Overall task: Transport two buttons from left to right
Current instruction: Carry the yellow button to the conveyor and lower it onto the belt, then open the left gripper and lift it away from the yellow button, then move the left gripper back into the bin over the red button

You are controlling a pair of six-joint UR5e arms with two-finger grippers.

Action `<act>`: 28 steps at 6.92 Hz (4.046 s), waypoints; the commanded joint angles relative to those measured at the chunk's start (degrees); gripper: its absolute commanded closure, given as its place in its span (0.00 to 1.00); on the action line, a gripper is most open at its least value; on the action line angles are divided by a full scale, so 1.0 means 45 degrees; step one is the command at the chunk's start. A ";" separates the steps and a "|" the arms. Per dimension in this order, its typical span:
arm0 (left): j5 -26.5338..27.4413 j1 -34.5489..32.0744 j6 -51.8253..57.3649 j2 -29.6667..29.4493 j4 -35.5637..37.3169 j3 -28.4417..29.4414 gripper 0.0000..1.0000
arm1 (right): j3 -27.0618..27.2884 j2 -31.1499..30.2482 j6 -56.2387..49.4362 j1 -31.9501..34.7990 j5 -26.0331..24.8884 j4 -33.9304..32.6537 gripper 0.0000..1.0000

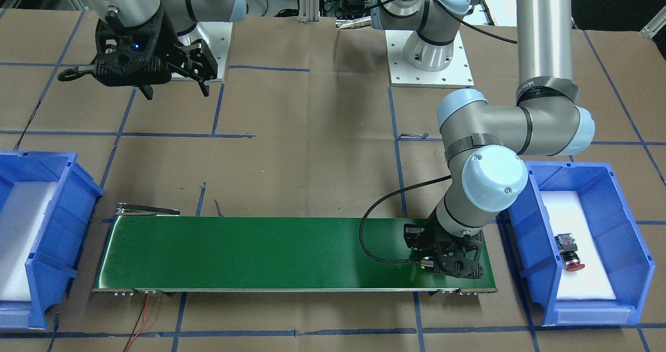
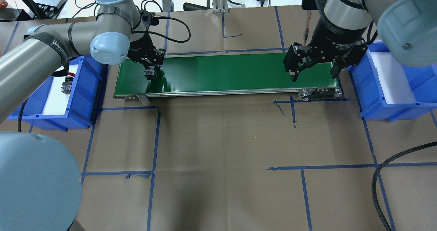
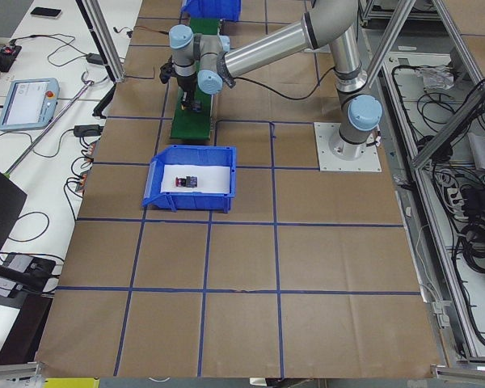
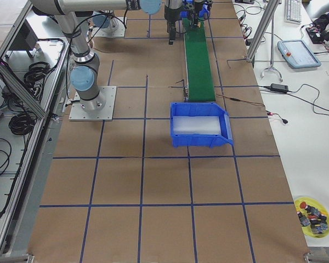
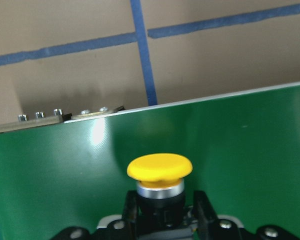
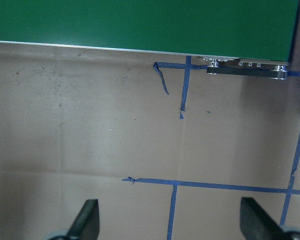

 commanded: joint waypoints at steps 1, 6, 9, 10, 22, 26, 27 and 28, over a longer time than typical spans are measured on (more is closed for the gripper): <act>0.0110 -0.0002 -0.0331 0.0238 0.0216 -0.0205 0.11 | 0.0013 0.0000 0.0000 -0.0039 0.0000 0.0002 0.00; 0.0188 0.0076 -0.0332 0.1386 -0.1900 0.1098 0.00 | -0.0006 0.0000 0.0000 -0.0039 0.0000 0.0002 0.00; 0.0150 0.0444 -0.0158 0.1842 -0.4138 0.2681 0.00 | -0.0006 0.0019 0.0000 -0.0039 0.0000 0.0002 0.00; -0.0063 0.1472 -0.0040 0.1763 -0.4139 0.2801 0.00 | -0.0006 0.0000 0.0000 -0.0039 0.0000 0.0002 0.00; -0.0065 0.6522 0.5531 0.0045 -0.2091 0.1983 0.01 | 0.0013 0.0019 -0.0019 -0.0039 -0.0078 -0.0017 0.00; -0.0085 0.6463 0.5489 -0.0171 0.0486 0.0031 0.01 | -0.0006 0.0019 -0.0019 -0.0039 -0.0059 -0.0017 0.00; -0.0085 0.6463 0.5489 -0.0442 0.0934 -0.0184 0.01 | 0.0013 0.0019 -0.0019 -0.0039 -0.0059 -0.0037 0.00; -0.0085 0.6463 0.5489 -0.0715 0.1287 -0.0263 0.01 | 0.0013 0.0019 -0.0019 -0.0039 -0.0039 -0.0017 0.00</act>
